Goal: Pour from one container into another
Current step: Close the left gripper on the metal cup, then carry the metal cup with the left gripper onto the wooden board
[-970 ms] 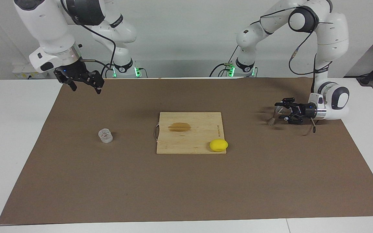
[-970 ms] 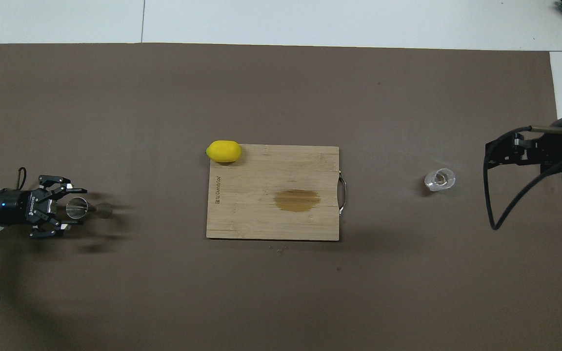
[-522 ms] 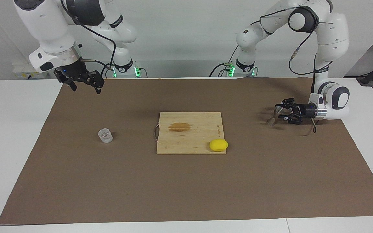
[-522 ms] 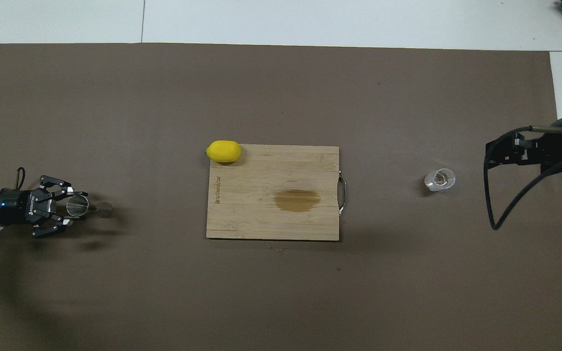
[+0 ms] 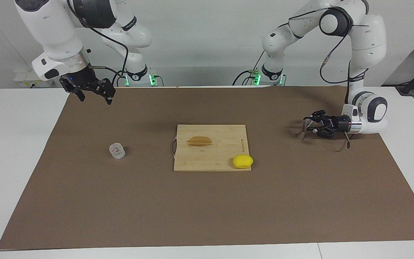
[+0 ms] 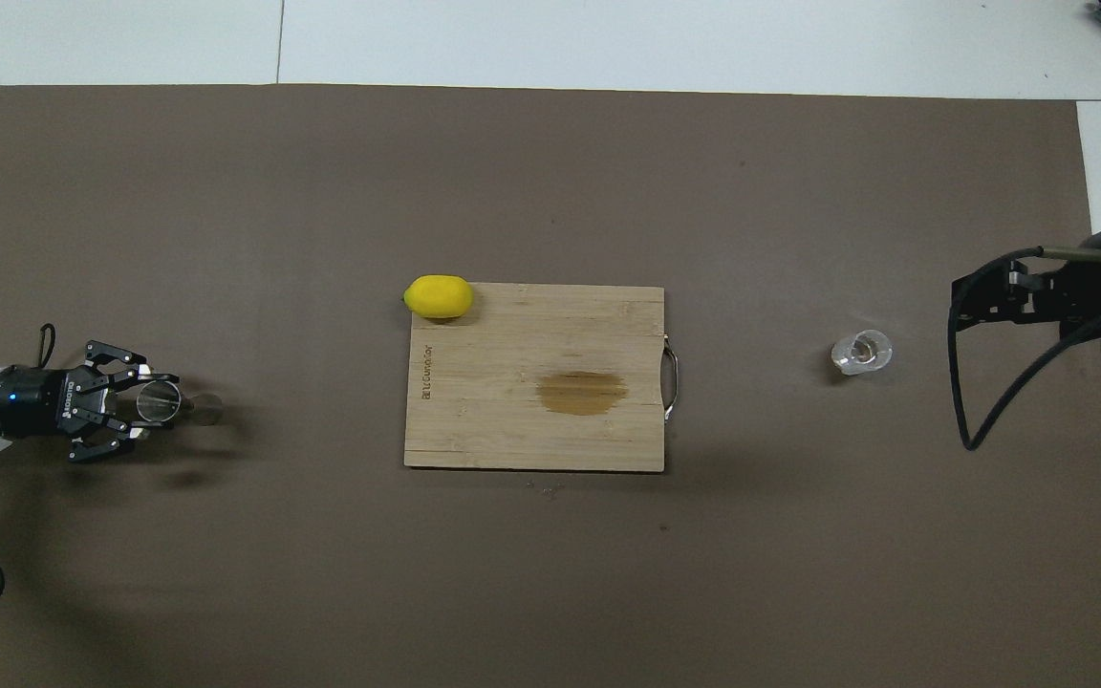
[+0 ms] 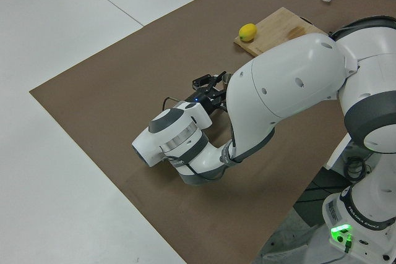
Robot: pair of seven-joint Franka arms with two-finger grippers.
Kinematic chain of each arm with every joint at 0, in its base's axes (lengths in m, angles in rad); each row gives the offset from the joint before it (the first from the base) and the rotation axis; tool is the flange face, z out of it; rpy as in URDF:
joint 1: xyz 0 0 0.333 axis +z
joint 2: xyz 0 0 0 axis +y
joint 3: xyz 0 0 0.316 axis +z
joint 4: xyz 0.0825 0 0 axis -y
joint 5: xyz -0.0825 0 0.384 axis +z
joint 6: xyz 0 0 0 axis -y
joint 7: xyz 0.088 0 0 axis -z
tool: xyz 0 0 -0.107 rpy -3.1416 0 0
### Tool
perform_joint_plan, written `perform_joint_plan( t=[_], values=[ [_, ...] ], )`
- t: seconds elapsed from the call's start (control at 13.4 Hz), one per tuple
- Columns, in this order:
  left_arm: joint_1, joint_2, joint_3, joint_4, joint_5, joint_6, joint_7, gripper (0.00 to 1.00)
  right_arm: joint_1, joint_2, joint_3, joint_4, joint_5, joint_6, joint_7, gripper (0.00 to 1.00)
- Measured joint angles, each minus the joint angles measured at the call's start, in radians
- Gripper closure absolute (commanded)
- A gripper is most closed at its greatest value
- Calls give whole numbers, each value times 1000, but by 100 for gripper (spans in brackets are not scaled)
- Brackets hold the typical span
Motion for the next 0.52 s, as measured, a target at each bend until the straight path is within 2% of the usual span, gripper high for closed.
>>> perform_joint_plan(
  t=[0.22, 0.52],
  values=[
    [-1, -1, -1, 1, -1, 2, 0, 97, 0, 0, 0, 0, 0, 0, 0, 1],
    [-5, -6, -47, 3, -49, 1, 0, 100, 0, 0, 0, 0, 0, 0, 0, 1]
  ],
)
